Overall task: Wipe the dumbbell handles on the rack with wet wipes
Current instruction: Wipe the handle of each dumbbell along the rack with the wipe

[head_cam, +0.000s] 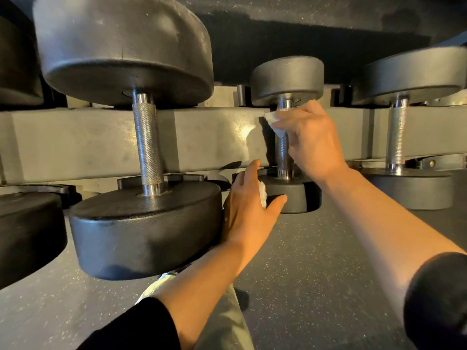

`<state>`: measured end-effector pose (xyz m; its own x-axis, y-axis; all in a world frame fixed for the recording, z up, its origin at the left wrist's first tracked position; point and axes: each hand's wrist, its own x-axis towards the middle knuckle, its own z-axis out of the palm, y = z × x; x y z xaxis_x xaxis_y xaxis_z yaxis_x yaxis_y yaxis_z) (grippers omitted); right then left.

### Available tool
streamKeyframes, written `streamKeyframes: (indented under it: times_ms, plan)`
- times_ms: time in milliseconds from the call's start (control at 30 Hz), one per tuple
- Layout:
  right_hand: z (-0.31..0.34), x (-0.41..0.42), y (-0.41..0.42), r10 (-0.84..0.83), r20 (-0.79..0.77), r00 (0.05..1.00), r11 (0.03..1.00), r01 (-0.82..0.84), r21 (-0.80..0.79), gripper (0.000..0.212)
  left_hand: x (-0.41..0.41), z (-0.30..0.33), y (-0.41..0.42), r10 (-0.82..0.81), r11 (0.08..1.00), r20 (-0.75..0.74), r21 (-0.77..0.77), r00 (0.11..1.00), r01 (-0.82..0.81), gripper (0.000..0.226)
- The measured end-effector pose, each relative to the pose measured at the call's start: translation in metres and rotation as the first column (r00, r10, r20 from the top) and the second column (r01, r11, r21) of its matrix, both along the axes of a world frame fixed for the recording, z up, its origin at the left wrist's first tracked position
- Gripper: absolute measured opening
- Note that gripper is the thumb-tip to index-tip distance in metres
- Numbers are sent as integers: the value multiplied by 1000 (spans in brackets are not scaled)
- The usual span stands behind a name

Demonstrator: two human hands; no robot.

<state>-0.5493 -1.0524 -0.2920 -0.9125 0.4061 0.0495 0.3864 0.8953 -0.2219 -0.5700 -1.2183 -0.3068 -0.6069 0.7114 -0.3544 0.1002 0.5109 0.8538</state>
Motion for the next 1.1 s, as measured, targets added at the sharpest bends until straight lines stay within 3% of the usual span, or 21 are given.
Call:
streamKeyframes:
  times_ms: [267,533,733,900,1033,1100]
  plan:
    - [4,34,-22,-85,92,992,967,105,-232,38,1,-1,-1,27,999,6,18,1000,-27,76]
    - [9,39,-30,-256,223,941,882,321,-345,39,-1,2,-1,3,1000,61,22,998,-4,69]
    - [17,31,-12,-466,-79,881,864,434,-255,33,1,1,-1,6,1000,46,8,999,-6,73]
    - [1,5,6,-367,-135,920,895,310,-319,26,-1,2,2,12,999,-15,-34,1000,-13,70]
    - [-8,13,8,-299,-247,922,927,218,-306,17,5,0,11,116,989,-107,-76,987,-125,62]
    - [-11,20,9,-307,-222,926,923,233,-306,15,10,5,22,195,977,-134,-62,972,-205,57]
